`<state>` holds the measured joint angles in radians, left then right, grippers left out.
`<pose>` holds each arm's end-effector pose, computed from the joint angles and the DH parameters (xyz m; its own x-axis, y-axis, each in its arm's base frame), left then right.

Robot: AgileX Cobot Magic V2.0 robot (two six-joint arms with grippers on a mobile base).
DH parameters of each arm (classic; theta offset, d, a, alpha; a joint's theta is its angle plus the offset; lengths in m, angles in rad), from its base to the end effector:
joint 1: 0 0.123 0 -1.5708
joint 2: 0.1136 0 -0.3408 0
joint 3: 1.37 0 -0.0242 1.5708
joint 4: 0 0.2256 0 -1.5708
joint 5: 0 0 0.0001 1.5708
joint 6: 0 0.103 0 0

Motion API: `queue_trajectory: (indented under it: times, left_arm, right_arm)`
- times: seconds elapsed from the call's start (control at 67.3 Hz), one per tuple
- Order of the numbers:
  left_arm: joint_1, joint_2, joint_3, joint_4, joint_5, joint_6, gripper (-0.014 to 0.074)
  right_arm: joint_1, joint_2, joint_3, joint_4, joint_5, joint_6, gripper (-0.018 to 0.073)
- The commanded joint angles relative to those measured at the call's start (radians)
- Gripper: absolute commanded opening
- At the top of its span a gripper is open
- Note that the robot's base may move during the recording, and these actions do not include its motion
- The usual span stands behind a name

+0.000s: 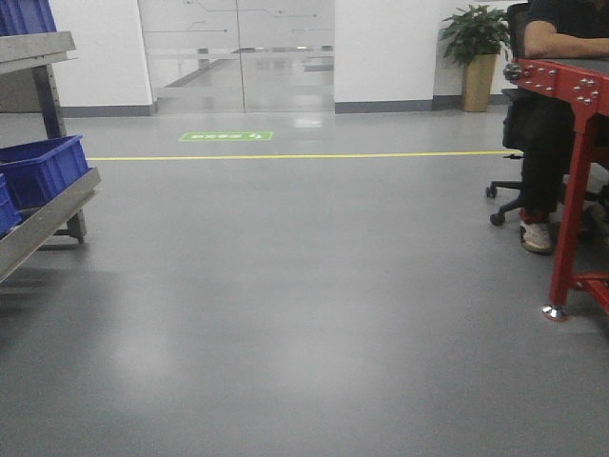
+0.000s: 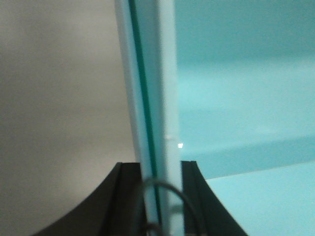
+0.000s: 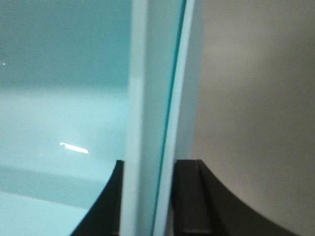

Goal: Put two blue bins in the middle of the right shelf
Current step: 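Drive the base along the aisle holding the bin in both grippers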

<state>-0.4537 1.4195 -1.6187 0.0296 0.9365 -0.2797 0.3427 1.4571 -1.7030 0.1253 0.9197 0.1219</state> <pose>0.2515 -0.1199 0.4881 -0.6344 0.0211 -0.7727 0.2658 0.9446 -0.1924 0.2704 0.1074 0.5039 -0.5894 -0.0024 -0.8078 -0.3025 0.9279 0.2179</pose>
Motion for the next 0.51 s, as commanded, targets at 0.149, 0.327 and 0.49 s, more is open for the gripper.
queue_trajectory:
  times: [0.149,0.327,0.49]
  left_arm:
    - [0.001,-0.017,-0.011,0.004,-0.066,0.014,-0.0111]
    - [0.001,-0.017,-0.011,0.004,-0.066,0.014,-0.0111]
    - [0.001,-0.017,-0.011,0.004,-0.066,0.014,-0.0111]
  right_arm:
    - [-0.004,-0.024,-0.022,0.014,-0.099,0.000,-0.0154]
    - [-0.004,-0.024,-0.022,0.014,-0.099,0.000,-0.0154]
    - [-0.004,-0.024,-0.022,0.014,-0.099,0.000,-0.0154]
